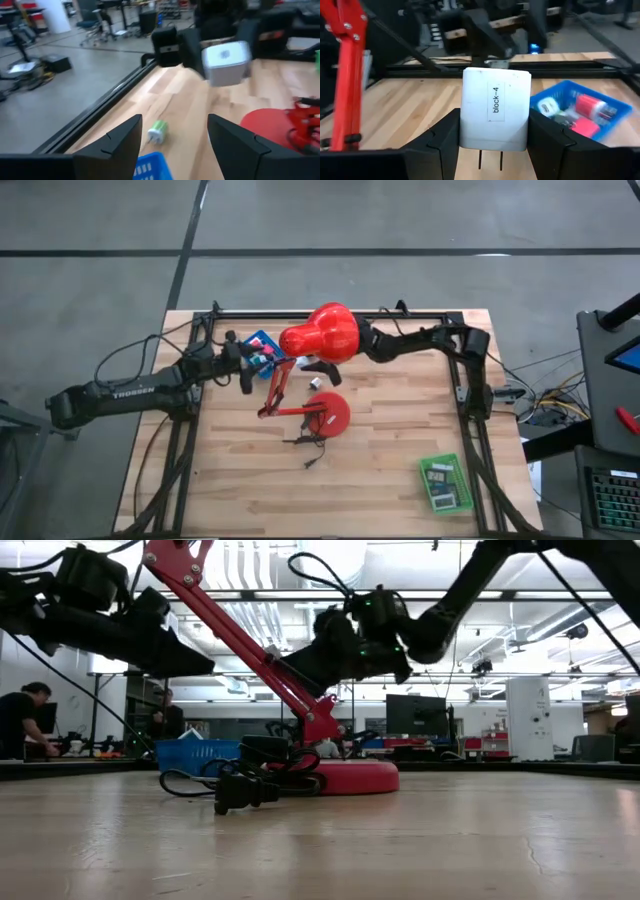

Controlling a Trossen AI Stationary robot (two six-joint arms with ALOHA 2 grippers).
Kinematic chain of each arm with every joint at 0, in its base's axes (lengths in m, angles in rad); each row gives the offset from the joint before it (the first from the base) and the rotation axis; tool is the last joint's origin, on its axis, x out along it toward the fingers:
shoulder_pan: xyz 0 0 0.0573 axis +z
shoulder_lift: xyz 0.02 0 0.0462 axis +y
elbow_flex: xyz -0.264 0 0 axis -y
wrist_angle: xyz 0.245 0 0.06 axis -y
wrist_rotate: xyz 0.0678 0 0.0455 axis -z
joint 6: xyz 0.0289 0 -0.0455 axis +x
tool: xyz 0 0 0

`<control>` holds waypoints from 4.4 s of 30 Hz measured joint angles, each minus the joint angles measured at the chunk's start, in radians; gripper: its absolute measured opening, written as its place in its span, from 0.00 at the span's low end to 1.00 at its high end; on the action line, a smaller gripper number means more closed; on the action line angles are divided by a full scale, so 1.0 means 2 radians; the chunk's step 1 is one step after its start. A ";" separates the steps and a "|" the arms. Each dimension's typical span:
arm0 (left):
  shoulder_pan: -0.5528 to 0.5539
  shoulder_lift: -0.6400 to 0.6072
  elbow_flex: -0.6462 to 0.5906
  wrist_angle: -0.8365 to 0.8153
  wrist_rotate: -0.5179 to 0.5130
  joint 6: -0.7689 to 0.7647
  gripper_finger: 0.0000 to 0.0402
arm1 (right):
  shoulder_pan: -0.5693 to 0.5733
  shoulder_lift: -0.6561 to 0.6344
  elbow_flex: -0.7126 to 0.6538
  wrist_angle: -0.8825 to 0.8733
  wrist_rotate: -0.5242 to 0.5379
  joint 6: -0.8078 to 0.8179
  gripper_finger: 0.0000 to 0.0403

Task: Pick & Place Office items
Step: Put the white charger adapter into the blue bin, then put the green charger adapter into the blue bin

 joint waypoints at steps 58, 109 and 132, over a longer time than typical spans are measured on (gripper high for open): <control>0.078 -0.008 0.000 -0.031 -0.083 0.017 0.57 | -0.025 0.280 0.498 -0.454 0.004 0.036 0.43; 0.078 -0.010 0.000 -0.033 -0.065 0.032 0.57 | -0.015 0.240 0.520 -0.634 0.108 -0.115 0.63; 0.078 -0.014 0.001 -0.037 -0.056 0.034 0.57 | -0.019 0.154 0.413 -0.512 -0.066 -0.182 0.60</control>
